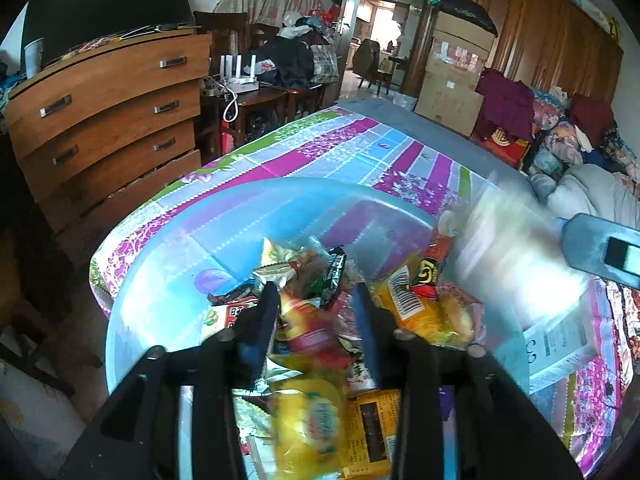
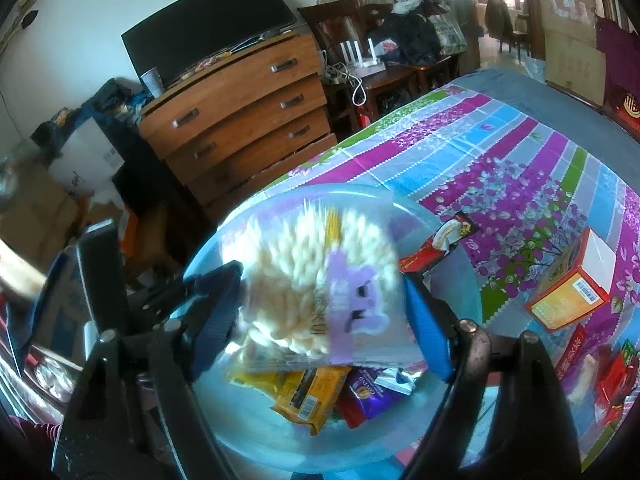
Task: Organize snacks
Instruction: 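Carry both packets to the clear basin and release them inside, then move the left tool back to the bed and grasp the white pouch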
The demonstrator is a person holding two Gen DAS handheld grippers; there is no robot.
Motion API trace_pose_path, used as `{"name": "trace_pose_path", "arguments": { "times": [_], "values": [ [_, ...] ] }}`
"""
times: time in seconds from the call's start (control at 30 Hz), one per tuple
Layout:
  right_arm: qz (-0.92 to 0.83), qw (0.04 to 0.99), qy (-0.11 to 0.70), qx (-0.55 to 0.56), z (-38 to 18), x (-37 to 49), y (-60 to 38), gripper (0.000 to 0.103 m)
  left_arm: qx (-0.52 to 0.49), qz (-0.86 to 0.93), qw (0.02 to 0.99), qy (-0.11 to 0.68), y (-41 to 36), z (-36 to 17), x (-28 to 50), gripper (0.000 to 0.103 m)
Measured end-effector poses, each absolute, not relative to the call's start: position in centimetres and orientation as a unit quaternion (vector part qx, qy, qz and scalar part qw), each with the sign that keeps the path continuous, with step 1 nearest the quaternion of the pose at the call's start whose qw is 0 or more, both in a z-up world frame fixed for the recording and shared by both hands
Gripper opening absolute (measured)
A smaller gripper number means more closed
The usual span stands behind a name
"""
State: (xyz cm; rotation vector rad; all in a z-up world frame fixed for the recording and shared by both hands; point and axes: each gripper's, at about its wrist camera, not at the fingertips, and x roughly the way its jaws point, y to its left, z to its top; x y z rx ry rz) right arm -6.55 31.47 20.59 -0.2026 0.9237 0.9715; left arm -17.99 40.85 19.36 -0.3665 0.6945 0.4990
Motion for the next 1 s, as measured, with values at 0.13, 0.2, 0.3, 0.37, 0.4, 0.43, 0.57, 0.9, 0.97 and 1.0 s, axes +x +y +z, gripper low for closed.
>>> {"name": "trace_pose_path", "arguments": {
  "times": [0.13,0.2,0.3,0.37,0.4,0.43,0.57,0.9,0.97,1.0],
  "values": [
    [0.452,0.778,0.423,-0.1,20.8,-7.0,31.8,0.09,-0.179,0.251,0.892,0.331,41.0,19.5,-18.2,0.055],
    [0.456,0.778,0.419,-0.102,21.0,-7.4,31.8,0.09,-0.176,0.254,0.891,0.333,41.0,19.5,-18.1,0.055],
    [0.459,0.782,0.41,-0.101,21.6,-7.9,31.5,0.09,-0.176,0.255,0.89,0.334,41.0,19.5,-18.2,0.055],
    [0.463,0.786,0.399,-0.095,22.4,-8.6,31.1,0.09,-0.174,0.256,0.89,0.335,40.8,19.7,-18.2,0.055],
    [0.466,0.789,0.391,-0.092,22.9,-9.1,30.7,0.09,-0.173,0.255,0.89,0.335,40.7,19.7,-18.3,0.055],
    [0.467,0.792,0.382,-0.089,23.4,-9.5,30.3,0.09,-0.171,0.254,0.891,0.335,40.4,19.9,-18.2,0.055],
    [0.462,0.826,0.311,-0.083,26.6,-12.1,27.7,0.091,-0.162,0.246,0.9,0.321,38.9,21.0,-18.5,0.055],
    [0.36,0.895,0.256,-0.066,24.3,-16.4,14.9,0.103,-0.11,0.153,0.946,0.263,29.3,25.7,-18.2,0.056],
    [0.321,0.894,0.308,-0.047,21.3,-14.6,10.4,0.102,-0.091,0.11,0.955,0.261,25.5,26.2,-17.3,0.06],
    [0.301,0.89,0.342,-0.027,19.7,-13.4,7.8,0.093,-0.084,0.095,0.957,0.261,24.1,26.3,-17.0,0.066]
  ]
}}
